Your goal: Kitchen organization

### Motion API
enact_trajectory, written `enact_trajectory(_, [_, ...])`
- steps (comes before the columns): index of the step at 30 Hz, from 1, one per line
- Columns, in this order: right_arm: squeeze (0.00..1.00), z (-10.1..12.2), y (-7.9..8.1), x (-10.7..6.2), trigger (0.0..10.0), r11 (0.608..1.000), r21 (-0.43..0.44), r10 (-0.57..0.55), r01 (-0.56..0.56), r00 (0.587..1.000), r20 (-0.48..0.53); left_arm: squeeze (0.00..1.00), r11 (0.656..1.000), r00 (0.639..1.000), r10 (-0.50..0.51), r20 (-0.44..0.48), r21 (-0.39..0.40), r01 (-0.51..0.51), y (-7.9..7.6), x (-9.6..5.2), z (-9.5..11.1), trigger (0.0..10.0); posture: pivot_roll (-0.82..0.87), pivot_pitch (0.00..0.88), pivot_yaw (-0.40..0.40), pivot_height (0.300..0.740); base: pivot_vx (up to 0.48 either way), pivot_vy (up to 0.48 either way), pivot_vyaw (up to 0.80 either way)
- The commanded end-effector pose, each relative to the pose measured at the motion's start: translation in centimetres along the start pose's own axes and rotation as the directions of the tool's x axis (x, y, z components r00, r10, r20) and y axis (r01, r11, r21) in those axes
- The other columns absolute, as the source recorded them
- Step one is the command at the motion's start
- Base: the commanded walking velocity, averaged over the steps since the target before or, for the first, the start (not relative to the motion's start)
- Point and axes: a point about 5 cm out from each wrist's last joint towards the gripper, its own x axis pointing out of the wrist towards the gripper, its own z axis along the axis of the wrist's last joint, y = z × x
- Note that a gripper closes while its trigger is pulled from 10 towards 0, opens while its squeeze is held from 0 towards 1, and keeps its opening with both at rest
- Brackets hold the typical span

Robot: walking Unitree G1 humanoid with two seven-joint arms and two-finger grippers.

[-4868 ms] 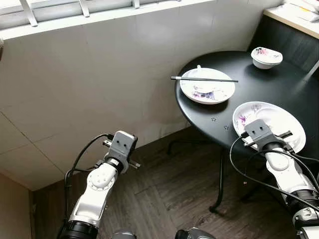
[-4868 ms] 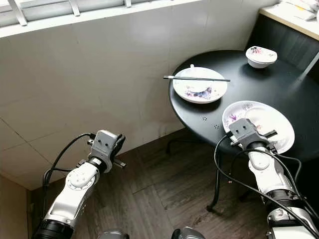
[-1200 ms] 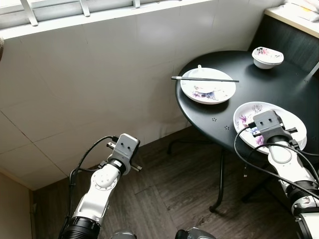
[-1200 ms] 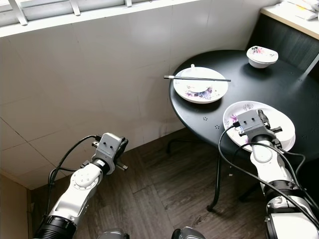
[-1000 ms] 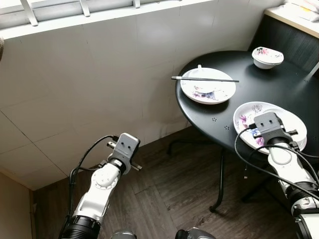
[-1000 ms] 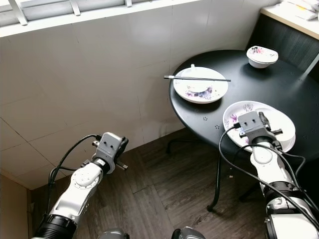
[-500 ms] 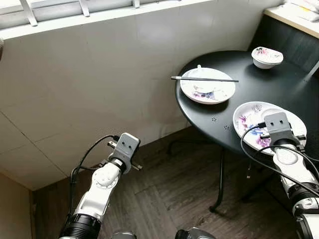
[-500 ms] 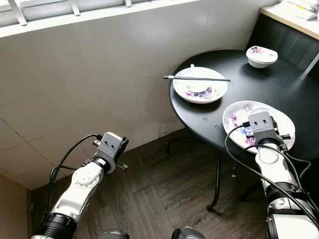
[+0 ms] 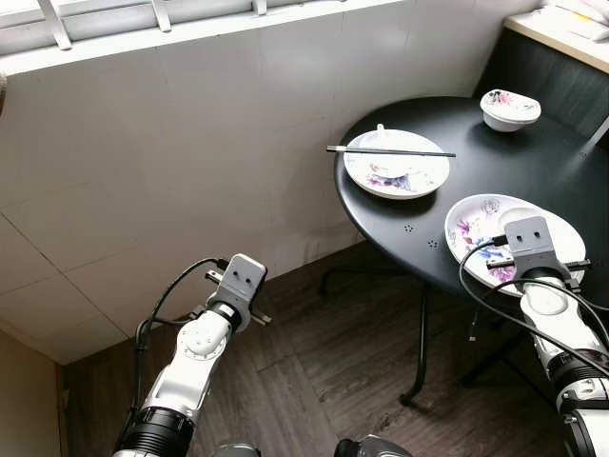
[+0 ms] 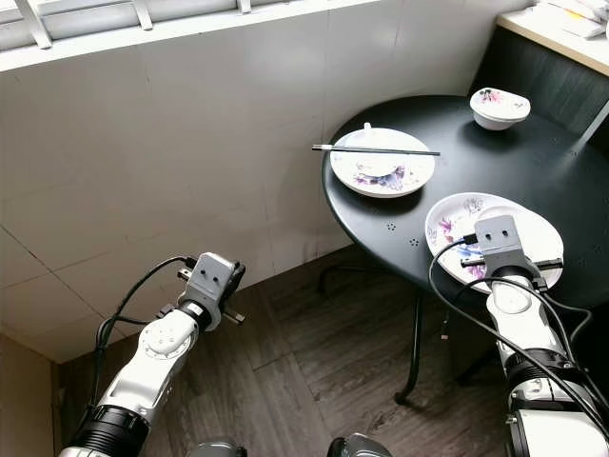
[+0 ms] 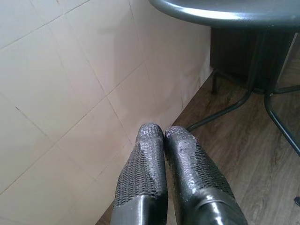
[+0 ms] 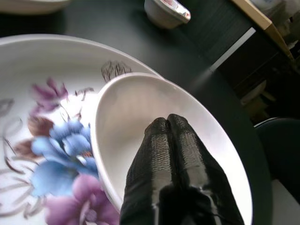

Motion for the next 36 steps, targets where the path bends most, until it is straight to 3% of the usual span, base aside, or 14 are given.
enact_trajectory(1, [0.00, 0.4, 0.2, -0.2, 10.0, 0.998, 0.054, -0.017, 0.015, 0.999, 0.033, 0.00, 1.000, 1.000, -0.007, 0.015, 0.011, 0.006, -0.1, 0.2, 0.3, 10.0, 0.13, 0.000, -0.039, 0.740, 0.000, 0.000, 0.00])
enact_trajectory(5, [0.00, 0.9, 0.9, -0.7, 10.0, 0.992, 0.122, -0.038, 0.028, 0.996, 0.080, 0.00, 1.000, 1.000, -0.007, 0.015, 0.012, 0.006, 0.0, 0.2, 0.3, 10.0, 0.13, 0.000, -0.038, 0.740, 0.000, 0.000, 0.00])
enact_trajectory(6, [1.00, 1.2, 1.0, -1.0, 10.0, 0.987, 0.154, -0.051, 0.035, 0.993, 0.103, 0.00, 1.000, 1.000, -0.007, 0.015, 0.013, 0.006, 0.0, 0.2, 0.3, 10.0, 0.13, 0.000, -0.035, 0.740, 0.000, 0.000, 0.00])
enact_trajectory(13, [1.00, 1.7, 1.2, -2.3, 10.0, 0.965, 0.252, -0.115, 0.072, 0.980, 0.160, 0.00, 1.000, 1.000, -0.007, 0.014, 0.016, 0.007, 0.1, 0.1, 0.2, 10.0, 0.13, 0.000, -0.034, 0.740, 0.000, 0.000, 0.00])
enact_trajectory(19, [1.00, 1.4, 1.3, -3.7, 10.0, 0.955, 0.286, -0.133, 0.074, 0.972, 0.192, 0.00, 1.000, 1.000, -0.005, 0.012, 0.017, 0.005, 0.2, 0.1, 0.2, 10.0, 0.13, 0.000, -0.032, 0.740, 0.000, 0.000, 0.00])
enact_trajectory(24, [1.00, 0.9, 1.6, -6.1, 10.0, 0.949, 0.308, -0.147, 0.075, 0.964, 0.219, 0.00, 1.000, 1.000, -0.006, 0.011, 0.020, 0.006, 0.4, 0.1, 0.2, 10.0, 0.12, 0.000, -0.025, 0.740, 0.000, 0.000, 0.00])
enact_trajectory(28, [1.00, -0.1, 1.5, -6.6, 10.0, 0.930, 0.353, -0.162, 0.097, 0.974, 0.161, 0.00, 1.000, 1.000, -0.008, 0.010, 0.022, 0.008, 0.4, 0.1, 0.1, 10.0, 0.11, 0.000, -0.022, 0.740, 0.000, 0.000, 0.00])
enact_trajectory(36, [1.00, 0.1, 1.8, -6.5, 10.0, 0.935, 0.349, -0.116, 0.054, 0.981, 0.158, 0.00, 1.000, 1.000, -0.014, 0.011, 0.023, 0.014, 0.4, 0.3, 0.2, 10.0, 0.11, 0.000, -0.019, 0.740, 0.000, 0.000, 0.00])
